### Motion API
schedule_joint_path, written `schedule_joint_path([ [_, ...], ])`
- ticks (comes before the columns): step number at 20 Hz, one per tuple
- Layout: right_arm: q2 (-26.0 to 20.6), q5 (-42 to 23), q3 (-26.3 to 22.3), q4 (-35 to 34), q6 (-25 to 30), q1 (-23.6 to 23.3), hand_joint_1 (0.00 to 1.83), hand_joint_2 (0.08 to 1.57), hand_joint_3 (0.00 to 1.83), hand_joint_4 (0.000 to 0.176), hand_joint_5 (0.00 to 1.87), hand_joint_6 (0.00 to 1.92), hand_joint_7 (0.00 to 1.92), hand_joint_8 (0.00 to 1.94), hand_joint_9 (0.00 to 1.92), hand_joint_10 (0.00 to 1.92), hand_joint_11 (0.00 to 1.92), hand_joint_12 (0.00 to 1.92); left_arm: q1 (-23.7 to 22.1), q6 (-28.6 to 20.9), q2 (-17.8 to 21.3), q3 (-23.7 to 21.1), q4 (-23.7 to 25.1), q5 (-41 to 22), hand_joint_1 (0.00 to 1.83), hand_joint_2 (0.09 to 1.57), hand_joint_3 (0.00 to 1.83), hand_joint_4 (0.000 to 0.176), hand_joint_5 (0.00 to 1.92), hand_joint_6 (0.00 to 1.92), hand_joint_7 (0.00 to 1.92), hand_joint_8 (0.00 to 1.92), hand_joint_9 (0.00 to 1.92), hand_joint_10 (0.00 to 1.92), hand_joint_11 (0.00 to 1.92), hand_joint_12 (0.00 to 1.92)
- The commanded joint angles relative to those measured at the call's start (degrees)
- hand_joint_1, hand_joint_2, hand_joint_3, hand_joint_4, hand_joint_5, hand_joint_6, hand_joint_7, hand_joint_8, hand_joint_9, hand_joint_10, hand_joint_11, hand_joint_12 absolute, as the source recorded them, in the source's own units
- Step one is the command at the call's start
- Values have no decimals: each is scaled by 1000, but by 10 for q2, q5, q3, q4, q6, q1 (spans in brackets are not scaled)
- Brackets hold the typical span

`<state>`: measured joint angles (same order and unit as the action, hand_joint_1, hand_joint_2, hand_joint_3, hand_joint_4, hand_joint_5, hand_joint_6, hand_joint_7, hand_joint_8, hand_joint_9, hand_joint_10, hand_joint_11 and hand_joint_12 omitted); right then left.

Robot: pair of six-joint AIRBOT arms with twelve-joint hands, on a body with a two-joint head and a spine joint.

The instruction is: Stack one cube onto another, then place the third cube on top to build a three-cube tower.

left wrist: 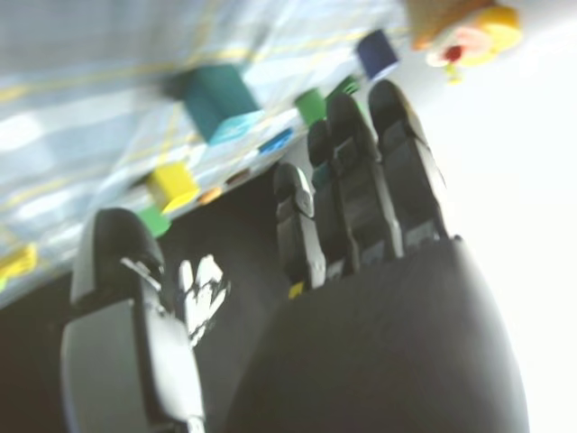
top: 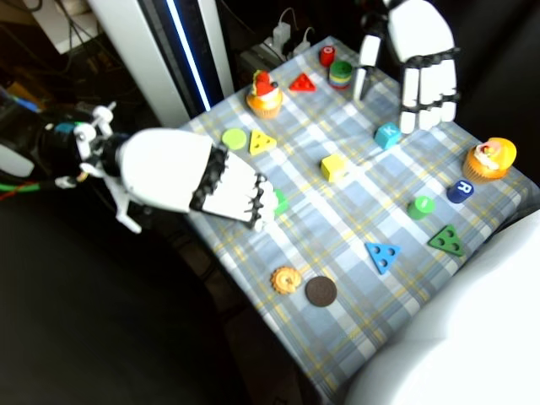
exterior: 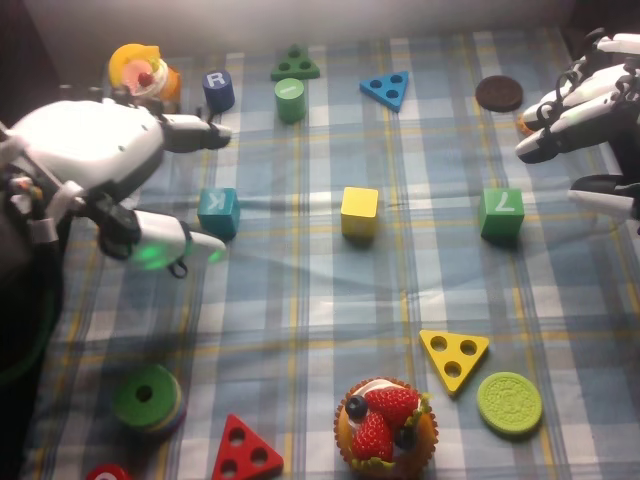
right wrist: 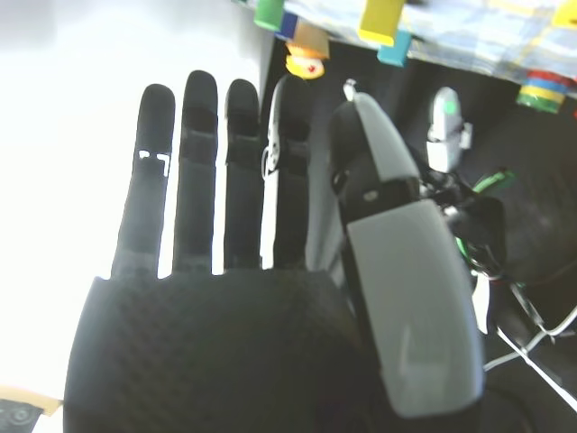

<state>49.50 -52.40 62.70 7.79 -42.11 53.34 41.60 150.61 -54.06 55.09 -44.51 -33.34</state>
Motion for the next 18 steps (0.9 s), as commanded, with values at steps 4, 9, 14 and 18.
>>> schedule_joint_path([
  [4,-1,-62,0,-13,3,-7,858,1290,0,0,812,0,692,2,679,4,253,1082,-21,58,-21,27,-19,-5,735,951,0,168,485,9,500,6,482,4,293,74],
  [9,4,-53,3,-5,4,-7,861,1303,4,0,796,0,693,1,679,3,257,1084,-29,93,-35,50,-47,18,782,973,9,155,578,12,548,1,540,8,265,55],
  [14,7,-52,5,-1,6,-7,802,1302,2,0,814,4,715,4,709,9,322,1100,-36,101,-56,70,-62,26,794,996,3,103,829,9,724,44,675,32,308,59],
  [18,9,-50,7,0,6,-7,840,1298,0,0,820,3,715,3,710,6,311,1111,-37,101,-59,75,-67,26,837,1021,10,90,858,15,746,52,687,32,306,59],
])
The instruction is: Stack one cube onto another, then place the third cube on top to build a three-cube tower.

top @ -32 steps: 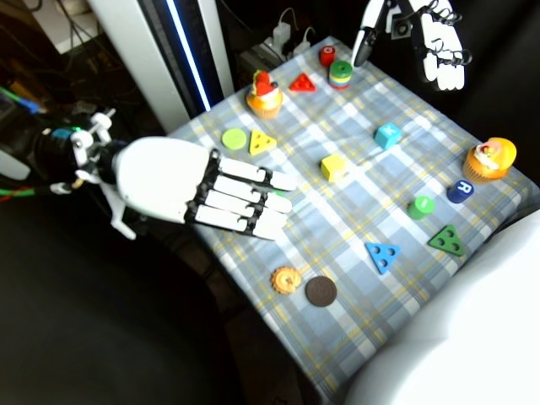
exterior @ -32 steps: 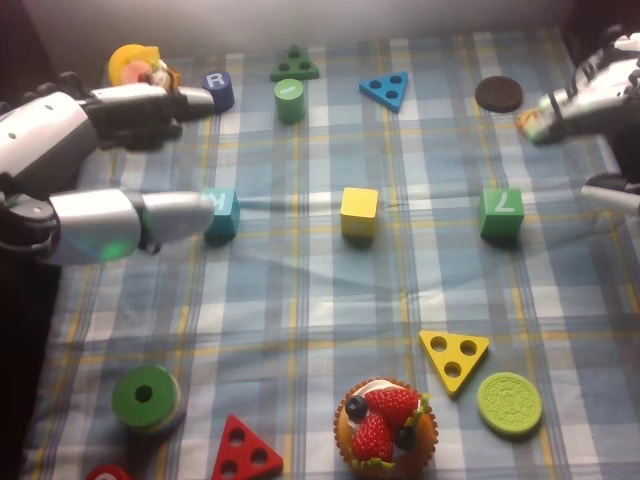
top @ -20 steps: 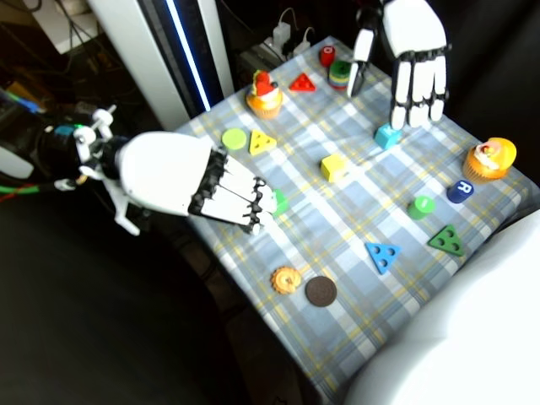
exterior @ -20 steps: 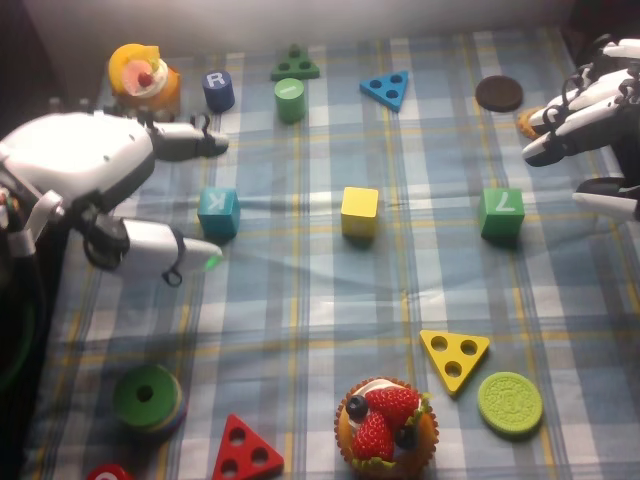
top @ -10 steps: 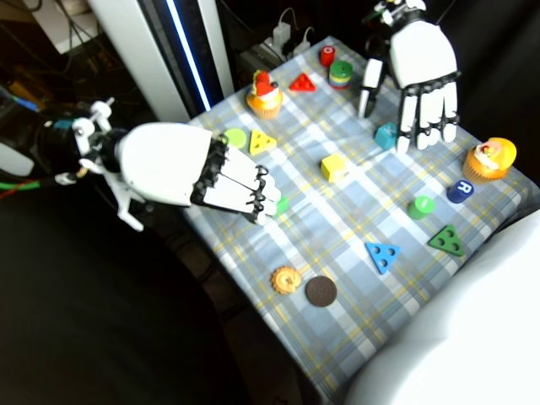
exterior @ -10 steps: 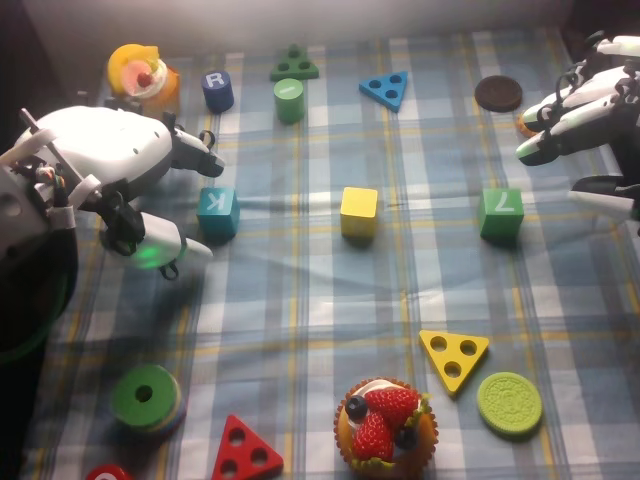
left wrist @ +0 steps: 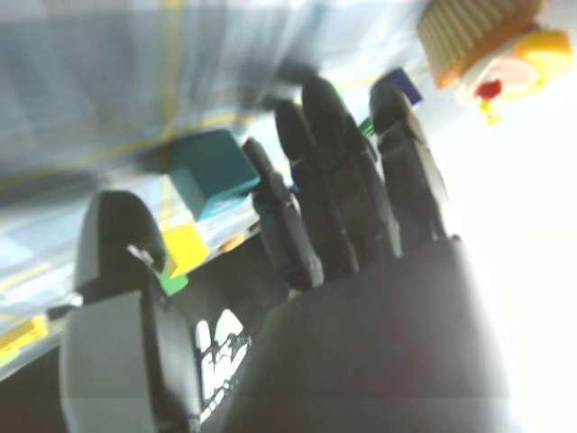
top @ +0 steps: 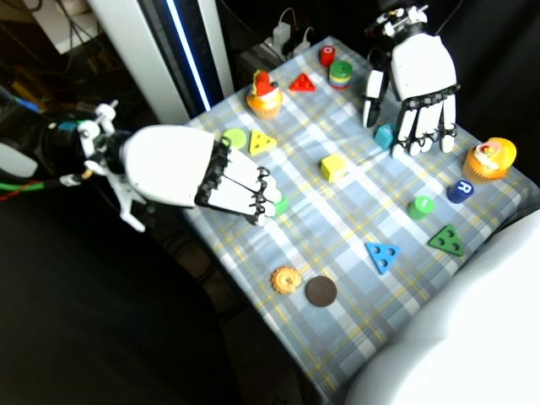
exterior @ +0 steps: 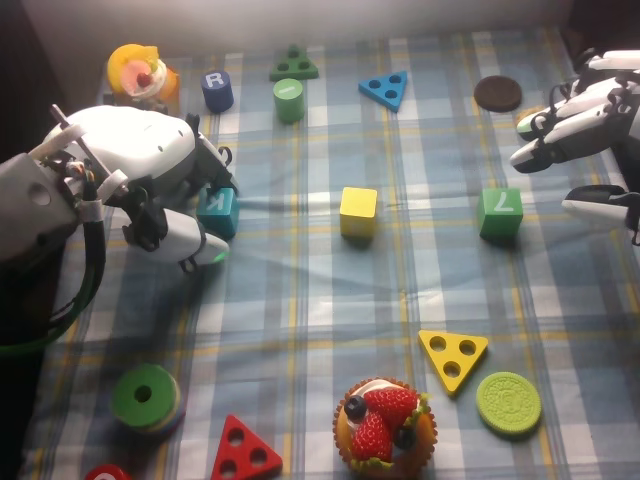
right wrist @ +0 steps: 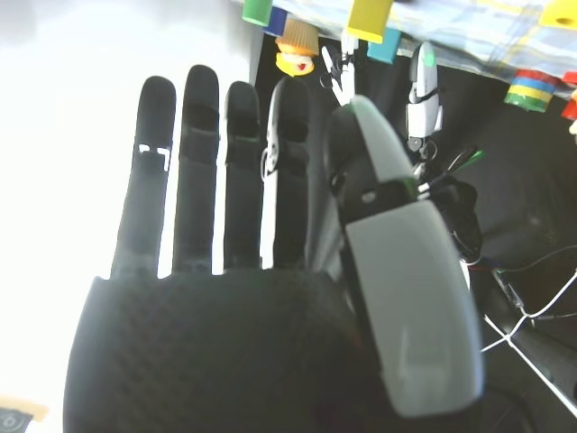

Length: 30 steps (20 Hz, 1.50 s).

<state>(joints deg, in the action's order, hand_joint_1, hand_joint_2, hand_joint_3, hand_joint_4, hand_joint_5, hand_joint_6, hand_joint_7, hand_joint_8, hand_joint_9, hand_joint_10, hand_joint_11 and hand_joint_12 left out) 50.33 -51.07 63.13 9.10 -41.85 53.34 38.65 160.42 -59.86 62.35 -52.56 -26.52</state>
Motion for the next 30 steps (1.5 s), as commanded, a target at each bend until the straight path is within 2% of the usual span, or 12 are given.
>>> schedule_joint_path([
  [1,1,-63,3,-13,3,-7,844,1299,0,0,826,2,715,2,709,4,302,1145,-8,3,-3,6,9,-42,834,1046,14,70,893,23,768,61,687,29,313,62],
  [6,2,-63,2,-13,5,-7,832,1309,2,0,826,1,723,3,727,7,327,1150,-5,-29,-9,6,-2,-72,964,1161,2,176,867,1143,910,132,780,42,345,92],
  [7,2,-63,2,-13,6,-7,834,1311,2,0,825,1,727,5,727,7,318,1145,-3,-48,-10,4,3,-82,1162,1137,0,21,994,853,919,990,846,58,378,114],
  [11,2,-63,2,-13,7,-7,801,1319,1,0,823,0,720,0,718,1,306,1156,-12,-122,0,-16,58,-112,1213,1120,0,0,964,885,994,1089,925,59,408,129],
  [12,2,-63,2,-13,7,-7,807,1321,0,0,825,1,719,0,720,1,305,1174,-17,-138,1,-20,74,-114,1046,1117,4,139,961,979,988,614,909,42,399,120],
  [17,3,-63,4,-13,7,-7,785,1317,3,0,836,0,738,1,757,6,363,1182,-65,-189,-21,-29,179,-94,1023,1090,0,176,1018,905,1154,108,887,17,358,109],
  [19,5,-63,5,-12,7,-9,798,1312,0,0,847,4,752,5,768,9,374,1194,-75,-196,-34,-26,199,-86,1209,1102,0,14,1071,737,967,1074,908,24,388,145],
  [21,8,-63,6,-8,7,-11,914,1295,9,28,663,1409,744,28,747,27,347,1171,-83,-196,-56,-16,210,-66,1019,1100,6,170,991,944,867,645,791,0,165,566],
  [22,8,-63,7,-7,7,-11,905,1304,3,43,643,1476,735,14,737,17,322,1179,-84,-196,-60,-14,210,-62,1163,1132,3,26,1012,854,855,1152,798,10,81,757],
  [25,9,-63,7,-4,7,-13,926,1297,4,12,655,1434,737,4,734,4,310,1169,-83,-196,-72,-6,209,-48,1194,1141,0,0,1024,868,827,1250,821,26,53,848],
  [26,9,-63,7,-3,7,-13,914,1300,2,36,649,1470,738,3,737,4,314,1172,-83,-196,-74,-3,208,-43,1063,1097,1,141,1019,901,753,856,817,27,83,838],
  [30,10,-63,7,-3,7,-13,824,1313,0,0,800,75,709,2,719,5,309,1215,-84,-196,-81,5,202,-38,1050,1060,4,176,1078,807,801,209,770,17,56,908],
])
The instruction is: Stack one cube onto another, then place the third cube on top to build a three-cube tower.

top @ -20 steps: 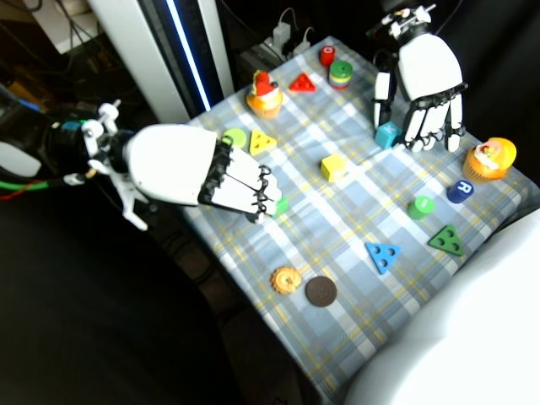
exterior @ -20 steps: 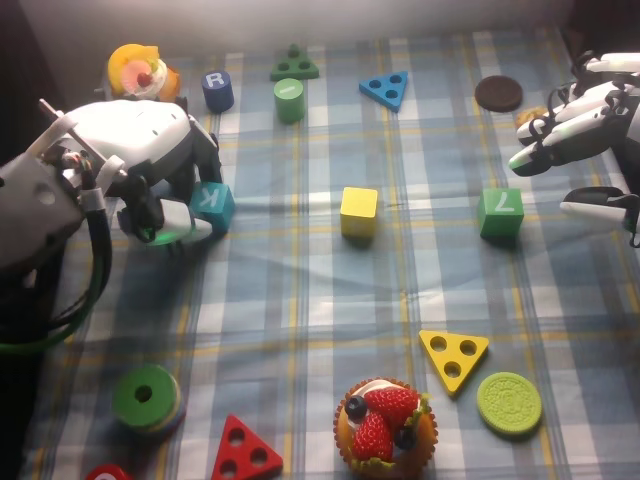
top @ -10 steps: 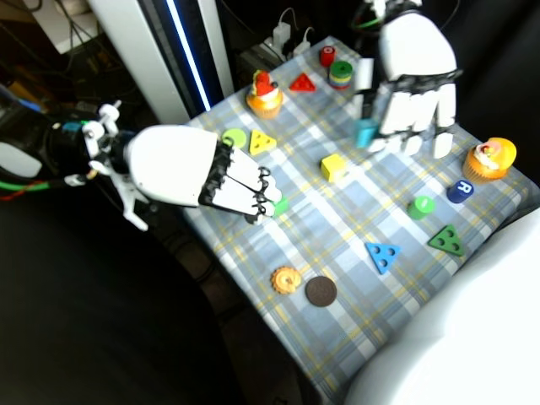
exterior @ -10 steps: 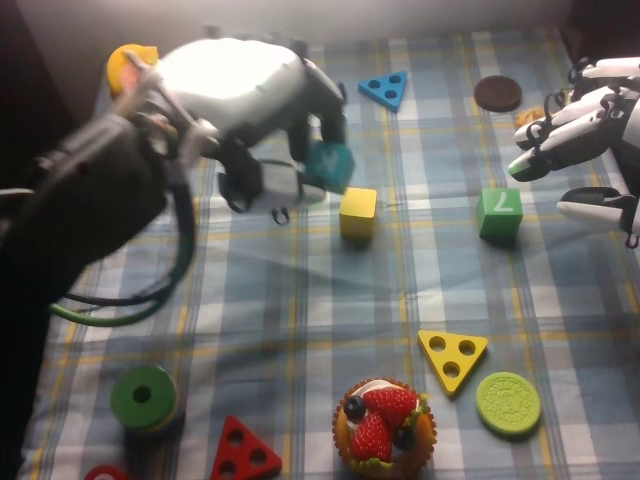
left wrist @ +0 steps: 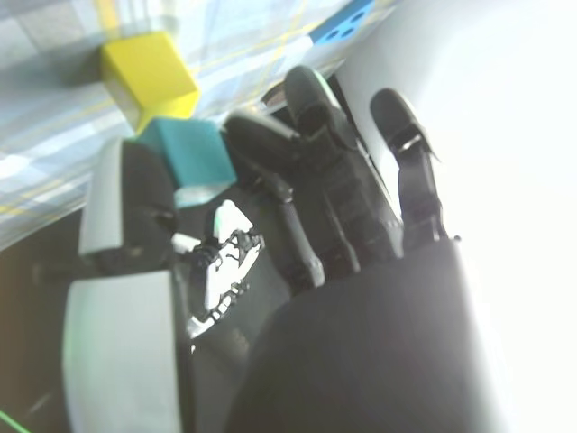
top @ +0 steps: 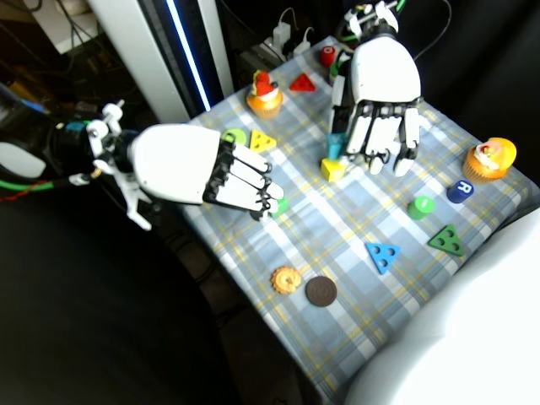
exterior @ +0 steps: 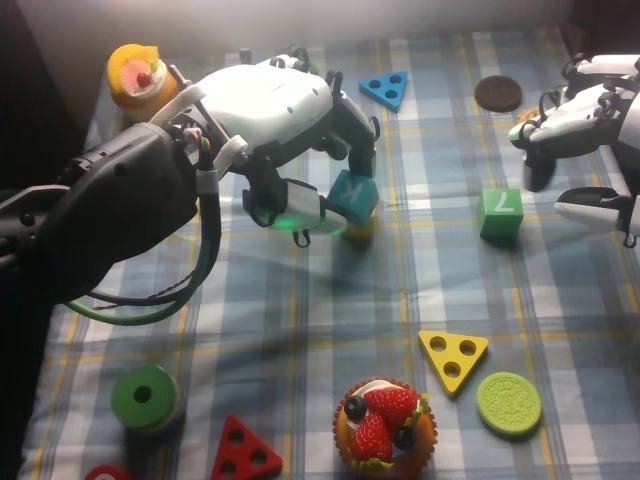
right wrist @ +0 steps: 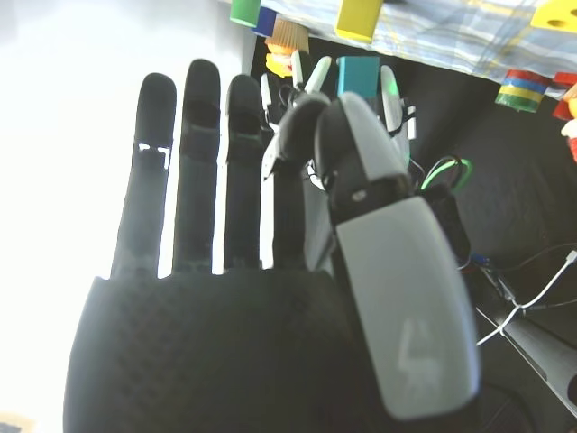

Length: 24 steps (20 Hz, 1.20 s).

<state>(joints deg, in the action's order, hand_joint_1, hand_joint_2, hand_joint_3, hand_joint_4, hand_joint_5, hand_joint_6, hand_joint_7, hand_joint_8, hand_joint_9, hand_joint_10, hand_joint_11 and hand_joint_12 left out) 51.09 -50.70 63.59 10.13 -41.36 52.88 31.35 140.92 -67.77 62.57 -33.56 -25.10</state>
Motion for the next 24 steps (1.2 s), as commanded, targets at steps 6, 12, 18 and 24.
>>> schedule_joint_path([
  [6,3,-67,3,-13,2,-9,931,1294,6,8,663,1411,724,7,743,6,338,1176,-14,-1,-13,14,11,-46,1042,1070,0,176,1059,838,700,24,655,0,0,915],
  [12,5,-66,4,-13,2,-9,929,1305,0,8,644,1485,741,1,729,4,303,1232,-20,-1,-20,27,5,-38,1043,1064,0,176,1071,817,675,2,603,6,0,779],
  [18,5,-72,3,-11,2,-13,627,1210,0,8,343,8,282,0,285,0,3,985,-21,-1,-29,41,-6,-31,1047,1056,0,176,1092,783,687,3,598,1,0,772],
  [24,5,-72,4,-10,2,-13,407,1156,4,100,78,5,91,4,65,5,0,255,-21,-1,-33,48,-7,-27,1044,1060,0,176,1082,800,689,5,609,3,0,772],
])
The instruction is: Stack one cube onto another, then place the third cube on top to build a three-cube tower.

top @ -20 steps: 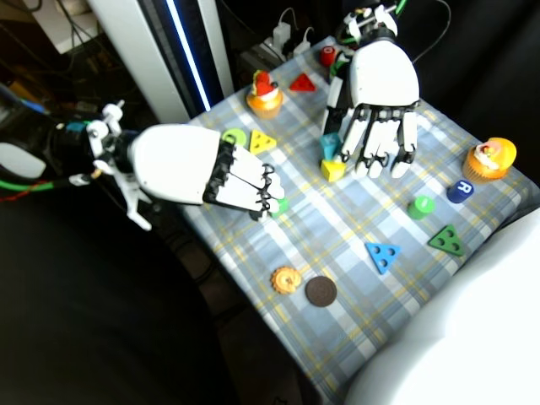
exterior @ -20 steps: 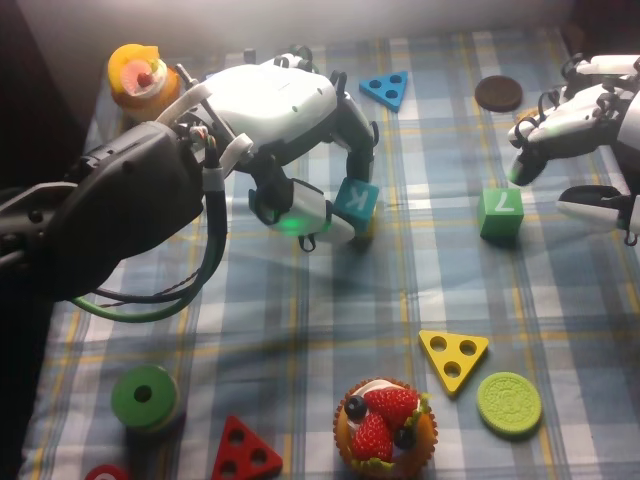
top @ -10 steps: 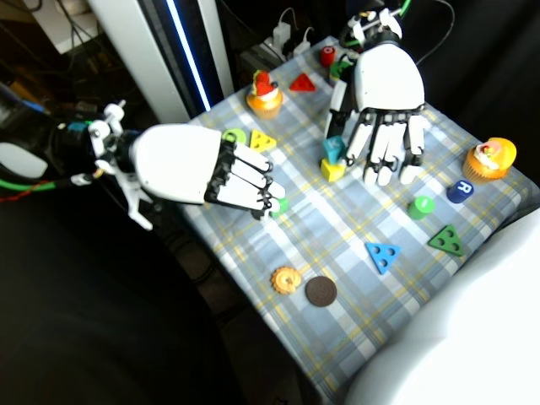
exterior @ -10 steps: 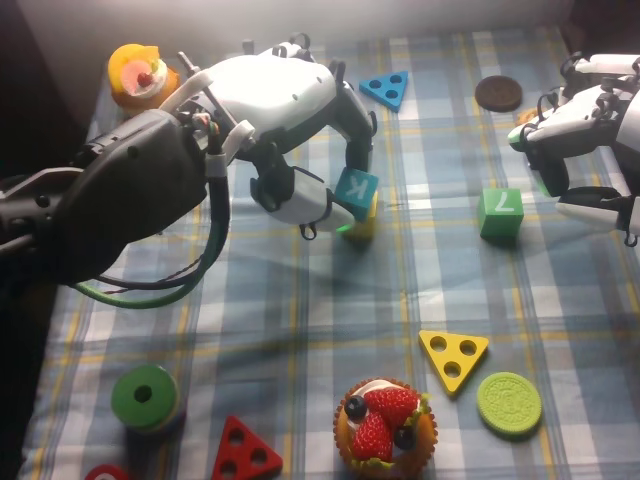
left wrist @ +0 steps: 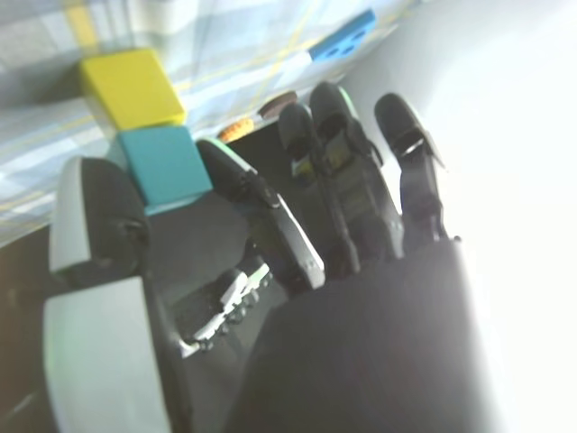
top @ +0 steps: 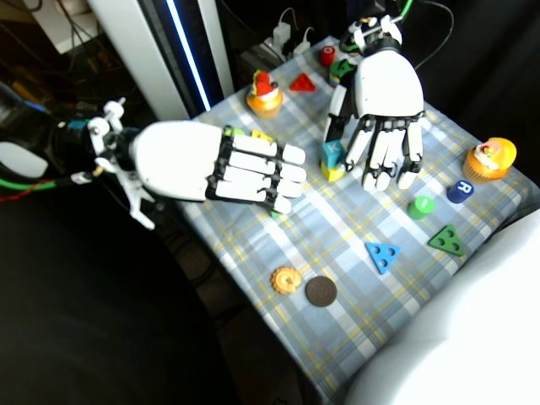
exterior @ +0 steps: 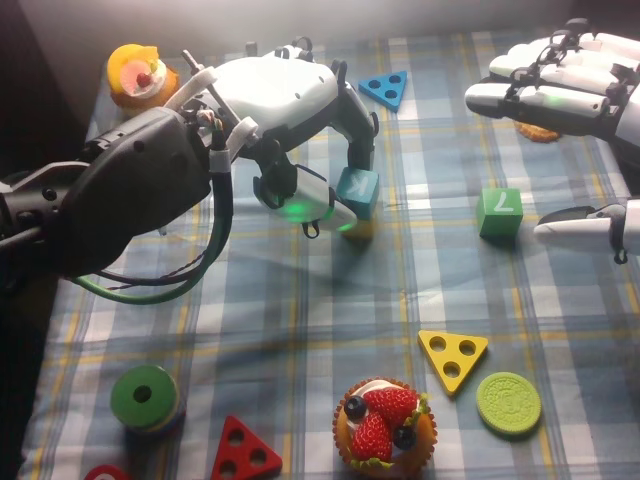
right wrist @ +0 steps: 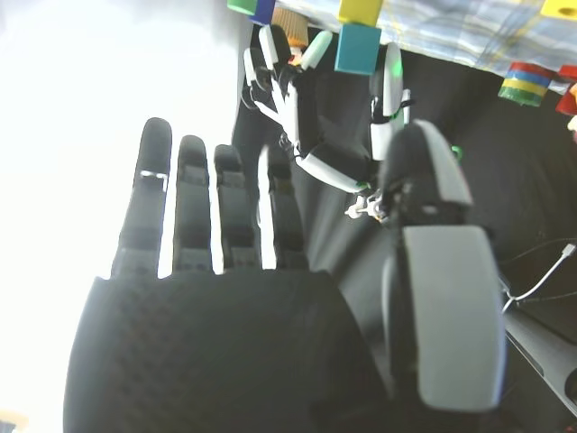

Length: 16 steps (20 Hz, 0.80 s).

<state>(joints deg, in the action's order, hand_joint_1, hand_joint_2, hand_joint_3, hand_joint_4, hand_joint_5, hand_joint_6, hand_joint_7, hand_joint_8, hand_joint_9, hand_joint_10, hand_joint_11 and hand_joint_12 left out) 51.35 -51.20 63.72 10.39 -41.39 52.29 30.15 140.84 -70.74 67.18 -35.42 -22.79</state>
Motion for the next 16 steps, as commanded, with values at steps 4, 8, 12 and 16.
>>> schedule_joint_path([
  [4,3,-69,3,-13,2,-7,340,1204,2,116,81,2,104,1,58,3,0,97,-9,0,-6,9,7,-41,1038,1070,0,176,1058,839,679,4,603,1,0,785],
  [8,3,-69,4,-13,2,-8,343,1222,6,96,104,3,102,0,56,0,0,110,-9,0,-8,11,6,-38,1023,1088,2,176,1016,908,682,2,618,3,0,855],
  [12,4,-69,4,-13,2,-8,385,1230,0,99,132,1,139,1,99,4,0,368,-8,0,-8,12,3,-36,1036,1070,0,176,1053,846,683,2,610,1,0,843],
  [16,4,-69,4,-13,2,-8,410,1234,1,99,122,0,137,1,92,2,0,309,-6,0,-4,8,1,-39,930,933,0,130,948,42,650,2,591,2,0,776],
])
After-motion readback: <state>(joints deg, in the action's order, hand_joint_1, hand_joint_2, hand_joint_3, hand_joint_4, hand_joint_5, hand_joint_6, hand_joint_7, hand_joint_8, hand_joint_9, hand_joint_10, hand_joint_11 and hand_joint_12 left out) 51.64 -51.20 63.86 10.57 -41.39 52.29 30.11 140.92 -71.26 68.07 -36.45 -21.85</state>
